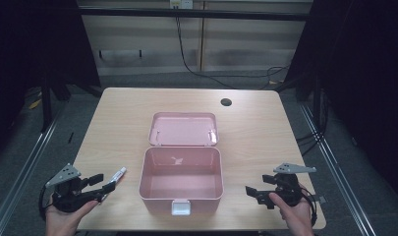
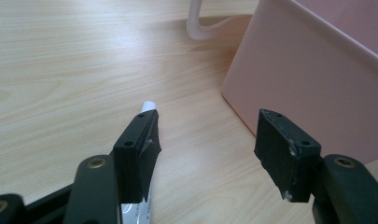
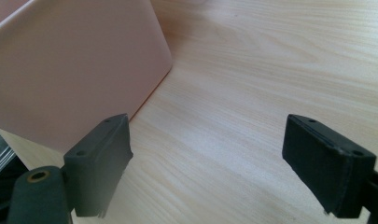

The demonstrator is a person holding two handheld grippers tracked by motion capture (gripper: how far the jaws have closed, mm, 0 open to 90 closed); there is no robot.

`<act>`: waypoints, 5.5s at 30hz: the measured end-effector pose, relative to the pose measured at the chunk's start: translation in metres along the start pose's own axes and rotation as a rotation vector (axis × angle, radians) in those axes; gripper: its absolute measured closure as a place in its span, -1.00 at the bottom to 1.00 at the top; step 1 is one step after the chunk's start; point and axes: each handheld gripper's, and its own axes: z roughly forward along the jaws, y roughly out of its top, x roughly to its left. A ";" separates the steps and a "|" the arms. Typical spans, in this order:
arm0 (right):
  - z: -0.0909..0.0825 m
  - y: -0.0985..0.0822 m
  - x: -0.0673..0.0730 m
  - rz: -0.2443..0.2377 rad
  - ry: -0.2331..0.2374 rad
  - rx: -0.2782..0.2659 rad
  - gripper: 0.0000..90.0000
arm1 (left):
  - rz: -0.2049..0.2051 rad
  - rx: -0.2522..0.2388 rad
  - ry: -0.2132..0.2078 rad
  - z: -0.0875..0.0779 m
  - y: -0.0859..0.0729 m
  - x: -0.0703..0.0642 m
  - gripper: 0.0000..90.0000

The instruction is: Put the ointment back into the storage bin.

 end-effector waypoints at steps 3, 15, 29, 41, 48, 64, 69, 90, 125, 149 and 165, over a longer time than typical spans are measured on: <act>0.000 0.000 0.000 -0.001 0.001 -0.002 -0.66 | -0.016 0.005 0.002 0.000 0.001 -0.001 -0.11; 0.000 0.000 0.001 -0.001 0.005 -0.001 -0.66 | -0.015 0.081 0.048 -0.006 0.012 -0.003 0.15; 0.000 0.000 0.000 -0.001 0.005 0.002 -0.66 | 0.070 0.387 0.086 0.016 0.044 -0.002 0.26; 0.001 0.000 0.001 -0.005 0.008 0.010 -0.64 | 0.026 0.543 0.077 0.041 0.059 0.024 0.28; 0.001 0.000 0.001 -0.010 0.010 0.008 -0.64 | 0.031 0.567 0.093 0.046 0.056 0.028 0.25; 0.000 -0.002 0.000 -0.001 0.008 0.013 -0.64 | 0.091 0.720 0.136 0.074 0.050 0.030 0.32; 0.000 -0.002 0.000 -0.001 0.011 0.013 -0.64 | 0.096 0.743 0.133 0.081 0.048 0.030 0.31; 0.000 -0.002 0.002 -0.016 0.019 0.020 -0.63 | 0.154 0.780 0.168 0.091 0.040 0.025 0.52; 0.000 -0.002 0.002 -0.009 0.018 0.023 -0.63 | 0.035 0.714 0.049 0.074 0.048 0.038 0.59; 0.000 -0.002 0.001 -0.004 0.017 0.020 -0.63 | 0.077 0.662 -0.021 0.051 0.065 0.022 0.59; 0.000 -0.003 0.002 -0.004 0.018 0.019 -0.63 | 0.090 0.650 -0.055 0.039 0.077 0.012 0.59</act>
